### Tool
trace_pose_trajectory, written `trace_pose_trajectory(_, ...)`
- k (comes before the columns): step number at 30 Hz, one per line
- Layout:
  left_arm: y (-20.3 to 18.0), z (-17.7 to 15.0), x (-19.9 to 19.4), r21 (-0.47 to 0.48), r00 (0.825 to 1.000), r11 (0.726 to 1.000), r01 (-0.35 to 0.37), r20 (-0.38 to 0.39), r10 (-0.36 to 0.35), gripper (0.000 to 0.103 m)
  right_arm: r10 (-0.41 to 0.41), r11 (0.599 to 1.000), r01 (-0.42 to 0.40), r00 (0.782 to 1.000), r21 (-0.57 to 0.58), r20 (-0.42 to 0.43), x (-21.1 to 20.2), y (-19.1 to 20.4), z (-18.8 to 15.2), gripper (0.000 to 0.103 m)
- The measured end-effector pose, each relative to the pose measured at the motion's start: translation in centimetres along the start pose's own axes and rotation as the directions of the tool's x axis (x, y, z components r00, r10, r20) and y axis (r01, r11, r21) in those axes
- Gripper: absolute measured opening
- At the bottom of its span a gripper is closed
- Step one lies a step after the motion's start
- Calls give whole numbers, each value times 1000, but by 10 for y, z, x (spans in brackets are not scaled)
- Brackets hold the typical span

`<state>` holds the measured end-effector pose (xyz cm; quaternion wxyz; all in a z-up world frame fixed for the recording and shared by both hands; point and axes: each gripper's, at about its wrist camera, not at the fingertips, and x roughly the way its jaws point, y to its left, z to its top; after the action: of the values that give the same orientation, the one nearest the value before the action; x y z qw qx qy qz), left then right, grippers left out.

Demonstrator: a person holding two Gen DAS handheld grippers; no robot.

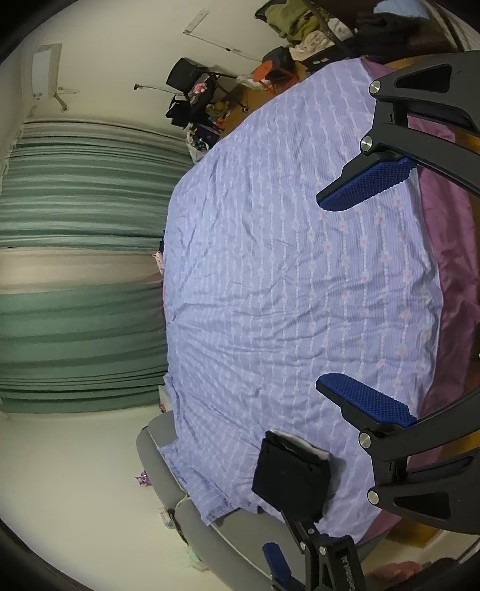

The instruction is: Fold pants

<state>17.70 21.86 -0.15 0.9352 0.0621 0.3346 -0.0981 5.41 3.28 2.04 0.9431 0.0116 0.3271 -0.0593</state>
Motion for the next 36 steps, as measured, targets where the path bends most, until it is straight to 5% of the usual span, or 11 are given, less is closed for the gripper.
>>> trace_pose_trajectory(36,-16,2,-8,38,999,999,17,46,-19,103,7,1000,-7,1000,3,-3,-7,-10,-2,90)
